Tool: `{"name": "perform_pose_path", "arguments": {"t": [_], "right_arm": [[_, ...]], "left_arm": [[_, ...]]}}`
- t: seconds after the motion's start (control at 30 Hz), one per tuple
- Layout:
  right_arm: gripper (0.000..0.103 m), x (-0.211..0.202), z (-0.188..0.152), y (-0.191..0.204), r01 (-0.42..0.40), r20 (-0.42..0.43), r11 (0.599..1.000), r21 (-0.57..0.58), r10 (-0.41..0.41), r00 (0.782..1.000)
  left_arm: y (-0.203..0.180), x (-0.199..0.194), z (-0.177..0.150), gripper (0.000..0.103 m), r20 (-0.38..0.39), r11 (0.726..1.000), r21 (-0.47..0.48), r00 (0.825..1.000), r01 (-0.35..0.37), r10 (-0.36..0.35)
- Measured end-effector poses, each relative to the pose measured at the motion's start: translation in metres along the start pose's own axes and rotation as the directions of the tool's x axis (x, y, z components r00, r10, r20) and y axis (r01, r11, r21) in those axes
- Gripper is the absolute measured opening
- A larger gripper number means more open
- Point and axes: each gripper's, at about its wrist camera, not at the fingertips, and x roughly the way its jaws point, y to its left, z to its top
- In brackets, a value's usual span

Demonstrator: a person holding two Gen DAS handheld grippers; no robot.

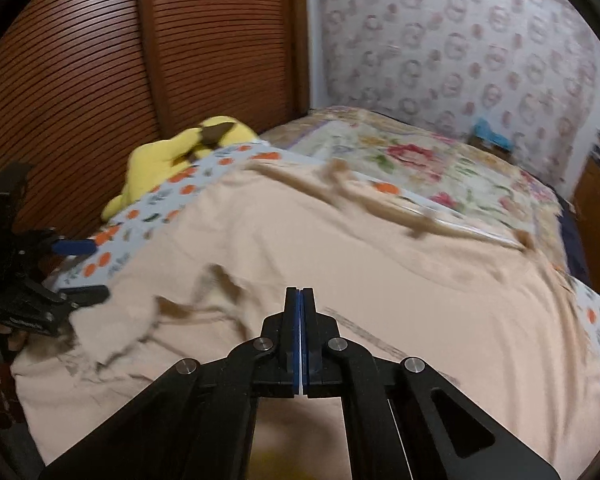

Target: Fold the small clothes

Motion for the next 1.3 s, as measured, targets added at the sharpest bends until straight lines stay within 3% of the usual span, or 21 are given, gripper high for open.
{"name": "perform_pose_path", "arguments": {"t": [0.1, 0.17, 0.23, 0.3, 0.33, 0.47, 0.5, 0.63, 0.73, 0.83, 0.87, 0.9, 0.93, 1.07, 1.2, 1.3], "right_arm": [[0.0, -0.003, -0.003, -0.005, 0.006, -0.013, 1.0, 0.023, -0.006, 1.0], [0.0, -0.002, 0.002, 0.002, -0.032, -0.009, 0.999, 0.021, 0.032, 0.999], [0.01, 0.003, 0.007, 0.015, -0.066, -0.019, 0.998, -0.008, 0.066, 0.998], [0.03, 0.008, 0.008, 0.028, -0.07, -0.031, 0.996, -0.054, 0.068, 0.997], [0.031, 0.012, 0.008, 0.034, -0.075, -0.043, 0.994, -0.077, 0.072, 0.996], [0.027, 0.03, 0.008, 0.042, -0.06, -0.097, 0.99, -0.131, 0.047, 0.994], [0.0, 0.031, 0.008, 0.04, -0.063, -0.099, 0.99, -0.128, 0.051, 0.994], [0.001, 0.015, 0.009, 0.023, -0.058, -0.044, 0.994, -0.089, 0.055, 0.998], [0.001, -0.002, 0.002, 0.004, 0.016, -0.004, 1.0, -0.026, -0.017, 1.0], [0.001, -0.007, -0.007, -0.008, 0.078, -0.022, 0.997, -0.002, -0.078, 0.997], [0.007, -0.009, -0.009, -0.011, 0.076, -0.02, 0.997, 0.01, -0.076, 0.997], [0.024, -0.011, -0.01, -0.012, 0.073, -0.025, 0.997, 0.018, -0.072, 0.997], [0.03, -0.01, -0.01, -0.011, 0.085, -0.028, 0.996, 0.021, -0.085, 0.996], [0.047, -0.011, -0.01, -0.004, 0.088, -0.025, 0.996, 0.031, -0.087, 0.996], [0.056, -0.017, -0.015, -0.004, 0.089, -0.032, 0.994, 0.061, -0.087, 0.996], [0.056, -0.025, -0.023, -0.011, 0.104, -0.047, 0.99, 0.092, -0.1, 0.994]], "left_arm": [[0.0, -0.002, 0.0, 0.092, -0.002, 1.0, -0.006, 1.0, 0.0, 0.0], [0.001, -0.002, 0.001, 0.092, -0.001, 1.0, -0.007, 1.0, 0.001, -0.001], [0.0, -0.002, 0.001, 0.093, -0.001, 1.0, -0.007, 1.0, 0.001, -0.001], [0.0, -0.002, 0.001, 0.093, -0.001, 1.0, -0.007, 1.0, 0.001, -0.001], [0.0, -0.002, 0.0, 0.093, -0.001, 1.0, -0.007, 1.0, 0.001, -0.001], [0.0, -0.002, 0.0, 0.093, -0.001, 1.0, -0.007, 1.0, 0.001, -0.001], [0.0, -0.002, 0.0, 0.093, -0.001, 1.0, -0.007, 1.0, 0.001, -0.001], [0.0, -0.002, 0.0, 0.093, -0.001, 1.0, -0.007, 1.0, 0.001, -0.001], [0.0, -0.002, 0.0, 0.093, -0.002, 1.0, -0.006, 1.0, 0.001, -0.001], [0.0, -0.002, 0.0, 0.093, -0.001, 1.0, -0.006, 1.0, 0.001, -0.001], [0.0, -0.002, 0.0, 0.093, -0.001, 1.0, -0.006, 1.0, 0.001, -0.001], [0.0, -0.002, 0.0, 0.093, -0.001, 1.0, -0.007, 1.0, 0.001, -0.001], [0.0, -0.003, 0.0, 0.093, -0.002, 1.0, -0.006, 1.0, 0.001, -0.001], [0.001, -0.002, 0.0, 0.093, -0.001, 1.0, -0.006, 1.0, 0.001, -0.001], [0.001, -0.002, 0.0, 0.093, -0.001, 1.0, -0.006, 1.0, 0.002, -0.002], [0.0, -0.003, 0.001, 0.093, 0.001, 1.0, 0.001, 1.0, 0.0, 0.0]]}}
